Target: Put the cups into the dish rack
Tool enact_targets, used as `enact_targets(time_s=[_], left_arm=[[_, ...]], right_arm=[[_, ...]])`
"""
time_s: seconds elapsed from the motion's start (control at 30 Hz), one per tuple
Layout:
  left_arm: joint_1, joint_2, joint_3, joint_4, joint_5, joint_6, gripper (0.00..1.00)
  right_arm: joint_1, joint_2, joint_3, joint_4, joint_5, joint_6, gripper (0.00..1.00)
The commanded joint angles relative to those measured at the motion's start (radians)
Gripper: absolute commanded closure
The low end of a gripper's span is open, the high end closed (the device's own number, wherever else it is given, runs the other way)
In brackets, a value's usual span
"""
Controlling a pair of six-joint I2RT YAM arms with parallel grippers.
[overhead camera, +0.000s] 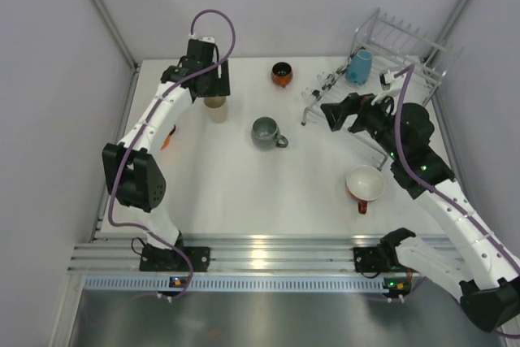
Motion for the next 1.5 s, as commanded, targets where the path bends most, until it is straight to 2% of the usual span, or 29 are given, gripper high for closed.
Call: enact_targets(time_s=[0.0, 0.33, 0.57, 0.73, 0.97, 1.13, 1.27, 1.47], left_arm=[[-0.002, 0.03, 0.061, -0.024, -0.042, 0.031, 0.18], [-0.022, 0.163, 0.141, -0.02, 0.034, 0.053, 0.26], [-0.045, 0.285, 0.176, -0.023, 0.012, 0.065, 0.3], [-0.046, 0.273, 0.159, -0.021, -0.002, 0.056, 0.3], [-0.127, 0.155, 0.153, -0.024, 0.033, 0.06, 0.27], [-0.226, 0.09, 0.067, -0.024, 0.064, -0.036, 0.27], [-0.287, 0.085, -0.002, -0.024, 0.077, -0.147, 0.32], [-0.368, 0.139, 0.047, -0.024, 0.041, -0.219, 0.33]], right_arm=[[0.018, -0.029, 0.001, 0.027, 0.036, -0.023, 0.01], [0.018, -0.038, -0.018, 0.035, 0.036, -0.025, 0.01], [0.021, -0.046, -0.026, 0.032, 0.044, -0.033, 0.01], [0.028, -0.049, -0.027, 0.025, 0.059, -0.043, 0.01], [0.031, -0.043, -0.027, 0.024, 0.052, -0.04, 0.01], [0.031, -0.042, -0.027, 0.019, 0.058, -0.043, 0.01], [0.031, -0.045, -0.026, 0.018, 0.058, -0.042, 0.01], [0.03, -0.063, -0.03, 0.016, 0.059, -0.036, 0.01]])
